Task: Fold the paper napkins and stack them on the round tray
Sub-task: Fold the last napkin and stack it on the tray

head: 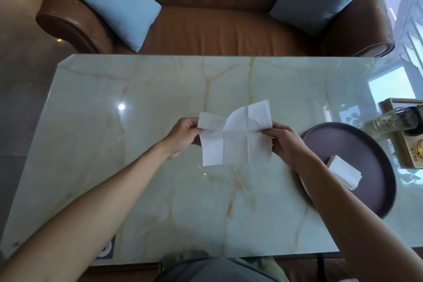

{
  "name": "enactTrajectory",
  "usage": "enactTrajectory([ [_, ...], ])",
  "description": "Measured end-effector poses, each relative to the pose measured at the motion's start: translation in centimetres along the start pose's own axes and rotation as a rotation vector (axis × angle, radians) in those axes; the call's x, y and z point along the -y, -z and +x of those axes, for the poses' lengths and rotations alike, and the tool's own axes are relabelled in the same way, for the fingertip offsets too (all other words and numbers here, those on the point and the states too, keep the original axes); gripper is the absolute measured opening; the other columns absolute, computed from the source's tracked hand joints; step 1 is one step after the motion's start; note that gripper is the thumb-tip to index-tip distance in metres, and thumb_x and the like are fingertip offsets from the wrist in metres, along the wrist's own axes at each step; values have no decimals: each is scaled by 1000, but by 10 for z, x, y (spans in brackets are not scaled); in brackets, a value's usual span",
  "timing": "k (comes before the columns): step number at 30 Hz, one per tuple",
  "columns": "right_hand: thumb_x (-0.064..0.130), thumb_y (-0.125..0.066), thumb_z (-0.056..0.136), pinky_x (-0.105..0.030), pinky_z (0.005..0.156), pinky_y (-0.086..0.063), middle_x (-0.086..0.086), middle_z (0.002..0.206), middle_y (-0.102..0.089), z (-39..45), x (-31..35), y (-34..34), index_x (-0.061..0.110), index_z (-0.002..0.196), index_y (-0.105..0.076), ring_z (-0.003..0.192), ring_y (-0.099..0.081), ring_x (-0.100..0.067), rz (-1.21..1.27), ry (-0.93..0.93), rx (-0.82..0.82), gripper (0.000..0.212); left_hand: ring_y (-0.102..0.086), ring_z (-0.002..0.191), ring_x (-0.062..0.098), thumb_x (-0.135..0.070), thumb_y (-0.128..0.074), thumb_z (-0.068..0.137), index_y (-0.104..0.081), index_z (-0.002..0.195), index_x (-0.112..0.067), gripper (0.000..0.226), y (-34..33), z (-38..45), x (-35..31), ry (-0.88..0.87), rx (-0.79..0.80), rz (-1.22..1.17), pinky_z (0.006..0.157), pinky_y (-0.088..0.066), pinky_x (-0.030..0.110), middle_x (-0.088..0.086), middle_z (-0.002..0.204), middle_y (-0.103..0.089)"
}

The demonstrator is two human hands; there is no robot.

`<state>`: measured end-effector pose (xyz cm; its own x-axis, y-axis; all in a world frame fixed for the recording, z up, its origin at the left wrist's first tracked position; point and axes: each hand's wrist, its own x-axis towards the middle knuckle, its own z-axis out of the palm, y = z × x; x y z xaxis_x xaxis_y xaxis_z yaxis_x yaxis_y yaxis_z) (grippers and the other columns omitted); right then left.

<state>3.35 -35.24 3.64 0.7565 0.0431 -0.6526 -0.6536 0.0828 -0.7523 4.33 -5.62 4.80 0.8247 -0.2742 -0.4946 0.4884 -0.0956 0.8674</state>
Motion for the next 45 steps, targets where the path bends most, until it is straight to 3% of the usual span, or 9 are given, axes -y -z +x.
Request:
enactTrajectory([
  [3,-4,-48,95,-40,85,-53,-6,96,-76,-3,8,-4,12,98,-75,89,-68,-25,9,27,11,31,-74,78,9,7,-54,96,-79,94,-10,30,0,-1,-9,-61,-26,97,70,-57,23,-2,89,-78],
  [9,-11,-41,89,-27,61,-49,-4,85,-68,-6,12,-4,19,87,-71,71,-59,-21,7,63,-21,42,-72,88,6,7,-57,96,-67,123,-12,34,-2,-2,-10,-130,-106,42,75,-57,20,4,111,-75],
  [14,-14,-43,88,-27,71,-52,-1,88,-71,-7,12,-2,19,103,-70,72,-65,-13,21,102,-67,45,-71,87,19,6,-61,92,-64,127,-9,37,1,0,-4,-68,-135,-75,79,-57,26,12,110,-76],
  [19,-18,-39,84,-28,76,-52,-8,99,-70,-10,17,-2,13,107,-68,85,-65,-19,-20,141,-32,49,-61,80,21,-37,-61,87,-61,120,-17,38,-4,3,-9,137,1,-322,75,-48,32,6,92,-68],
  [24,-5,-39,89,-31,78,-50,-8,94,-68,-11,22,-2,12,111,-70,89,-62,-23,-76,142,-31,41,-66,82,-3,-23,-77,89,-74,112,-14,25,-18,1,-8,-17,-32,205,75,-49,10,-8,95,-73],
  [29,41,-54,91,-34,83,-51,-9,103,-71,-13,24,-3,19,116,-70,93,-67,-19,-283,151,76,37,-64,79,-1,-26,-79,88,-77,96,-13,15,-12,2,-10,-106,-58,333,75,-47,14,-11,88,-73],
  [32,32,-77,86,-29,76,-50,-3,94,-72,-8,24,-17,24,110,-71,82,-66,-12,-589,238,97,26,-65,85,-2,-22,-76,91,-76,98,-12,13,-8,-1,-17,-152,-34,398,82,-48,15,-6,95,-76],
  [35,25,-75,86,-33,71,-49,-4,85,-74,-4,26,-30,19,90,-74,75,-64,-17,-827,316,65,8,-70,91,5,-21,-74,92,-76,98,-14,10,2,-4,-21,-162,-11,479,87,-52,23,-2,100,-78],
  [45,22,-74,87,-39,73,-54,-2,82,-74,-8,39,-46,22,84,-74,81,-69,-27,-1036,403,133,3,-64,87,14,-43,-65,95,-72,112,-27,24,-8,0,-23,-152,164,845,77,-49,26,-11,94,-67],
])
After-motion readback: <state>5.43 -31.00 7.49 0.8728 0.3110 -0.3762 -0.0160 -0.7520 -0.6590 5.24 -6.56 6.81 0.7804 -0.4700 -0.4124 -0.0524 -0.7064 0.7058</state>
